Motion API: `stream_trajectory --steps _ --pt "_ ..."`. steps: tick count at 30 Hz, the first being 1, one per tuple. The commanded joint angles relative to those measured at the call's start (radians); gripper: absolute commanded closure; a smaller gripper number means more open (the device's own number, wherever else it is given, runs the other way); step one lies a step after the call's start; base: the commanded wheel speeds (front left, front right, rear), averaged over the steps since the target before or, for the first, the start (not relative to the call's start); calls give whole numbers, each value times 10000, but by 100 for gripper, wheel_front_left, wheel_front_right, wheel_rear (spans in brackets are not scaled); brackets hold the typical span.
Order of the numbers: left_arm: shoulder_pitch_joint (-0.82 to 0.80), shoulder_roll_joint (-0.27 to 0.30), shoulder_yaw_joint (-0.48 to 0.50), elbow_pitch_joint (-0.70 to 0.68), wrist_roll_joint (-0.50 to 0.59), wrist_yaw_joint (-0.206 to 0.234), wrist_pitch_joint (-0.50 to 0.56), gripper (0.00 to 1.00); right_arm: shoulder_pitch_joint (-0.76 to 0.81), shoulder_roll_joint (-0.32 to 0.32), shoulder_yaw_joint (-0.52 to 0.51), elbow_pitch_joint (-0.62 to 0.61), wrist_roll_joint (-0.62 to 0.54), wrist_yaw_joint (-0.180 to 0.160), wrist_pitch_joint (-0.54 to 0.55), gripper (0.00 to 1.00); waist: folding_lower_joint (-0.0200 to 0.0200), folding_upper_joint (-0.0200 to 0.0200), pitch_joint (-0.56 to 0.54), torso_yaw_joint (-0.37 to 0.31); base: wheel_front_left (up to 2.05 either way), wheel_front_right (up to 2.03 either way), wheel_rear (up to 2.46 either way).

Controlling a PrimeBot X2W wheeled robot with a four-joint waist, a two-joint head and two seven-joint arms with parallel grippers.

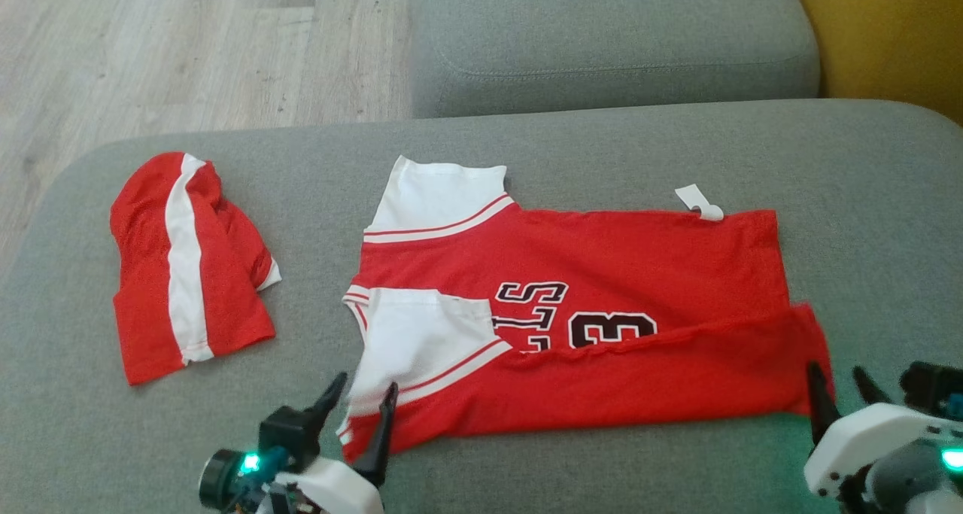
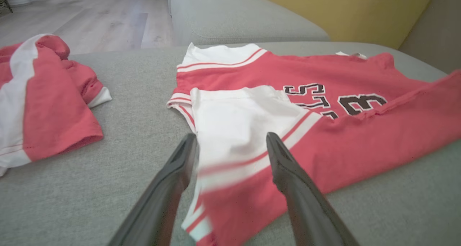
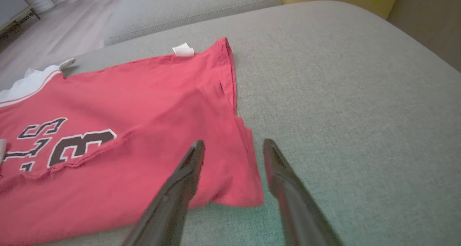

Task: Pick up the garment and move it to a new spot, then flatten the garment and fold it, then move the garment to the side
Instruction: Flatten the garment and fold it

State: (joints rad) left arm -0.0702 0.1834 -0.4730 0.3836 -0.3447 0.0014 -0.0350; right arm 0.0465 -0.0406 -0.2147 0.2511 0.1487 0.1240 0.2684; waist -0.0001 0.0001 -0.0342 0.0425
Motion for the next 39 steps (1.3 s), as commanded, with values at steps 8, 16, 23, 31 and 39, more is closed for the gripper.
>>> stream_trajectory --steps 8,16,23,31,39 --pt "-780 -134 1033 -954 -480 399 -1286 0 -932 -97 82 -923 555 67 -1211 0 1 -1 271 -59 0 0 0" --pt "-2311 503 1540 -1424 -719 -120 -1225 0 -2191 -97 309 -1182 135 67 -1979 0 1 -1 1315 -271 0 0 0" --pt "-5457 1535 1109 -559 -1007 -1167 705 0 -3573 -97 771 -1064 -497 67 -1973 0 1 -1 2527 -586 0 0 0" --pt "-8098 2721 -542 881 -2525 -1316 2527 0 -4941 -97 1451 -727 -772 67 -1874 0 1 -1 3660 -1294 0 0 0" --pt "-10119 3817 -2534 2124 -4246 -1319 3289 0 -5907 -97 1556 -568 -612 67 -2072 0 1 -1 4722 -1840 0 0 0"
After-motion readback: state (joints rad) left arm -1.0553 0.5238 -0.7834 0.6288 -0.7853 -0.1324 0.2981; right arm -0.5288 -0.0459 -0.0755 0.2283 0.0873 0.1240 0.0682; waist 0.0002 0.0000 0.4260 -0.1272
